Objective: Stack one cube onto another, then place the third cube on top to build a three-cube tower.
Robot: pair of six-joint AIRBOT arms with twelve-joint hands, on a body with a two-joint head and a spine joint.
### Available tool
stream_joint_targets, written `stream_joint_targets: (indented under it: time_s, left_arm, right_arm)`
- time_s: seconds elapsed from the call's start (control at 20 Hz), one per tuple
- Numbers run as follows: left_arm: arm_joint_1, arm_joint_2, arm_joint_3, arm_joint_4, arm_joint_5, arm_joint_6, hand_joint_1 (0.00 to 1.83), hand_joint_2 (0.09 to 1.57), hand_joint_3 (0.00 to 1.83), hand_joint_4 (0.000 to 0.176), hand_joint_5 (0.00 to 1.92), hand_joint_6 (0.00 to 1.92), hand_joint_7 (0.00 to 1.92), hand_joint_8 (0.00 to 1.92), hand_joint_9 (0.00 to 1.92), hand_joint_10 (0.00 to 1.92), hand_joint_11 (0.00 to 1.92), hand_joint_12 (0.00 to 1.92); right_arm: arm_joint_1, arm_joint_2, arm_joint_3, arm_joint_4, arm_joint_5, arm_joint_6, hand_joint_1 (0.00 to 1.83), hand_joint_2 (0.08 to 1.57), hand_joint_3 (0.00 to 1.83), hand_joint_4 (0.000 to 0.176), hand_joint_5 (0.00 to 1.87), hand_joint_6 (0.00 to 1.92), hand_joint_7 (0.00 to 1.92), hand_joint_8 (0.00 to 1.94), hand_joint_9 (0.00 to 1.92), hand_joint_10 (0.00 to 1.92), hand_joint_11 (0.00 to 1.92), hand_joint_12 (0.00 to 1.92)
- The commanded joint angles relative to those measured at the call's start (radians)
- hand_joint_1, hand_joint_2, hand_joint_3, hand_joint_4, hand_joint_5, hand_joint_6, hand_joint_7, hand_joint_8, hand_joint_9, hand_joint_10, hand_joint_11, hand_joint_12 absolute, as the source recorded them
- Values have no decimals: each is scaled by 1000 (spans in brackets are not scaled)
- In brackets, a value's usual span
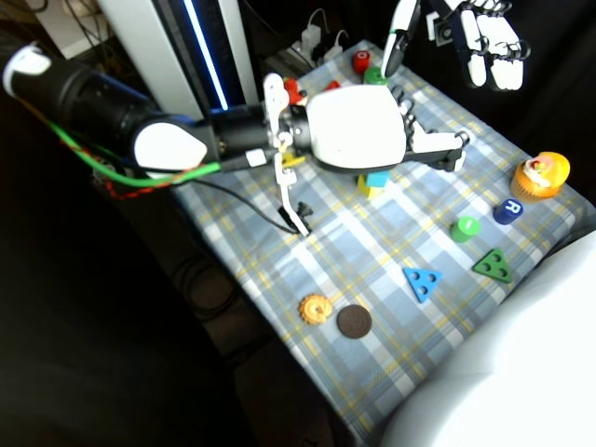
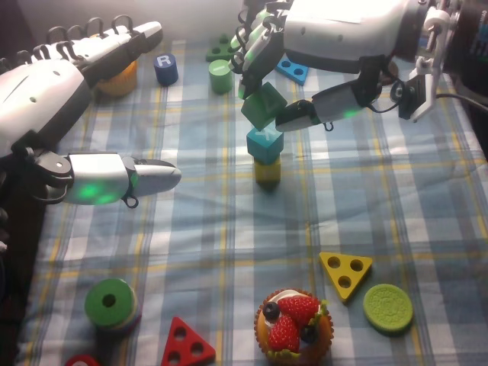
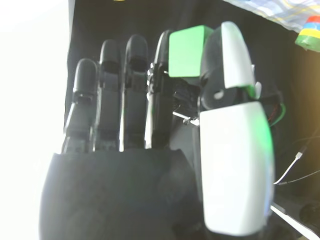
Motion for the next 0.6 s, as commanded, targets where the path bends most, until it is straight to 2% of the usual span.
stream_joint_targets:
  time_s: [0.0, 0.05, 0.1, 0.15, 0.2, 0.3, 0.4, 0.45, 0.5, 0.55]
  left_arm:
    - [-16, 4, 5, 33, -110, -4, 785, 826, 1, 176, 149, 1, 117, 0, 127, 1, 0, 420]
    - [-17, 4, 5, 33, -111, -4, 787, 829, 1, 176, 149, 1, 120, 1, 126, 1, 0, 432]
    - [-17, 4, 5, 33, -111, -4, 789, 829, 1, 176, 152, 1, 119, 0, 124, 0, 0, 433]
    - [-17, 3, 5, 33, -111, -4, 775, 835, 2, 176, 145, 2, 117, 0, 112, 2, 0, 374]
    - [-17, 3, 4, 33, -111, -4, 758, 836, 2, 176, 150, 4, 116, 0, 110, 2, 0, 364]
    - [-18, 3, 4, 33, -112, -4, 735, 832, 0, 176, 162, 7, 120, 1, 119, 5, 0, 359]
    - [-18, 3, 4, 33, -113, -4, 700, 838, 1, 176, 155, 1, 121, 1, 120, 2, 0, 357]
    - [-18, 3, 3, 33, -113, -4, 686, 841, 1, 176, 155, 0, 127, 1, 128, 3, 0, 390]
    - [-18, 3, 3, 33, -114, -4, 680, 840, 0, 176, 152, 0, 131, 2, 131, 3, 0, 398]
    - [-18, 3, 3, 33, -114, -4, 696, 836, 0, 176, 151, 0, 130, 1, 132, 3, 0, 403]
  right_arm:
    - [12, -2, 2, 39, 84, 7, 1185, 1046, 1, 0, 1131, 723, 891, 20, 744, 49, 7, 1394]
    - [10, -2, 2, 39, 81, 7, 1184, 1047, 1, 0, 1129, 728, 863, 7, 659, 24, 1, 1149]
    - [6, -2, 3, 38, 76, 7, 1184, 1050, 1, 0, 1121, 740, 850, 1, 636, 15, 0, 1045]
    - [3, -2, 4, 38, 73, 9, 1184, 1051, 0, 0, 1117, 748, 853, 2, 658, 20, 0, 1099]
    - [0, -2, 5, 38, 71, 12, 1184, 1054, 1, 0, 1110, 760, 836, 2, 631, 10, 0, 1070]
    - [-6, -2, 8, 29, 68, 28, 1181, 1067, 2, 0, 1081, 806, 809, 6, 539, 10, 0, 802]
    - [-11, -2, 9, 22, 68, 45, 1175, 1073, 1, 0, 1066, 831, 768, 0, 488, 0, 0, 715]
    - [-13, -2, 9, 21, 68, 48, 1172, 1079, 2, 0, 1051, 857, 754, 8, 483, 0, 0, 766]
    - [-15, -2, 9, 19, 68, 50, 1169, 1086, 2, 0, 1035, 883, 734, 3, 451, 2, 0, 725]
    - [-15, -2, 9, 17, 67, 52, 1169, 1088, 0, 0, 1032, 889, 757, 8, 495, 16, 0, 779]
